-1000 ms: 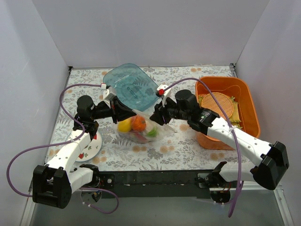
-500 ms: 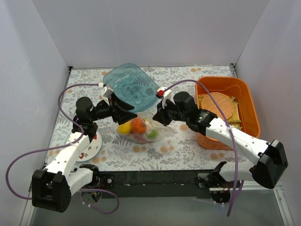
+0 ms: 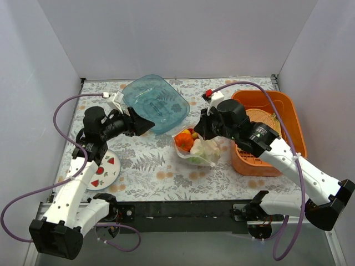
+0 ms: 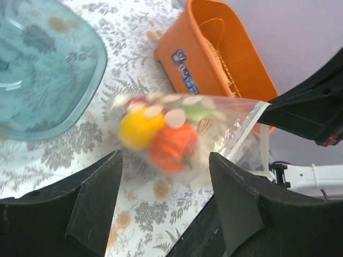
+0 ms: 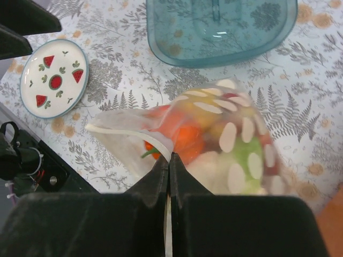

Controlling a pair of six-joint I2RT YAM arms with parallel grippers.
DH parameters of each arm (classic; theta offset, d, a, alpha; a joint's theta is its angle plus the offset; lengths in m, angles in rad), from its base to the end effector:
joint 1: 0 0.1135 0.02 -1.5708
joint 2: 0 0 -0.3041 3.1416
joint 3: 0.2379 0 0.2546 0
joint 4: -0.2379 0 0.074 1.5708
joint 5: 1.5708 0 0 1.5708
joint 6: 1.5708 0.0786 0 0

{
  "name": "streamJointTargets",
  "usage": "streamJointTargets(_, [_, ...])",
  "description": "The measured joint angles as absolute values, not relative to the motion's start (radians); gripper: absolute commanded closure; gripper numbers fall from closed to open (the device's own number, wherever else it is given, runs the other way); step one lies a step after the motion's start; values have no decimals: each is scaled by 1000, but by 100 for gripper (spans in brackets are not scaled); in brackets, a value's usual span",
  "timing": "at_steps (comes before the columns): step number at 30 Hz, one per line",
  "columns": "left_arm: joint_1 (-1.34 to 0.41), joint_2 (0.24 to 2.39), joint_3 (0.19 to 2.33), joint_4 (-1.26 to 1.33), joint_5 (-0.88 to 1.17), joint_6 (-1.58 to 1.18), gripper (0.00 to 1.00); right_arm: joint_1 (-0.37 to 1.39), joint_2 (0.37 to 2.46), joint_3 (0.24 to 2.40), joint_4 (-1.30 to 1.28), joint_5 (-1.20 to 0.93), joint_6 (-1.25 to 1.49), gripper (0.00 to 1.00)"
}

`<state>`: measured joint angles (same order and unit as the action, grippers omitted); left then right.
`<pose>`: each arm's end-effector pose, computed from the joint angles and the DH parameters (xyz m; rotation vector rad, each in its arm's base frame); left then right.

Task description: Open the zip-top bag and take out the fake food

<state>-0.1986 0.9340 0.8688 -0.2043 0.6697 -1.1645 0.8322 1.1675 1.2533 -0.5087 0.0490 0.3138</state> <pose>0.2067 -0.0914 0.3656 -0.4632 2.0328 -1.5112 0.1921 0.2053 0.4116 -0.4964 1.9993 0.6796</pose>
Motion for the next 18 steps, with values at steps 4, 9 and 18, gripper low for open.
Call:
streamJointTargets(4, [-200,907,874,-309,612,-1195,41,851,1158,1247,-545,113,382,99])
streamJointTargets(9, [-254,897,886,-413,538,-1217,49,894,1214,1186,-491,154,451,99])
streamJointTargets(18, [-472,902,841,-442,380,-1302,71,938,1413,1164,-362,136,517,99])
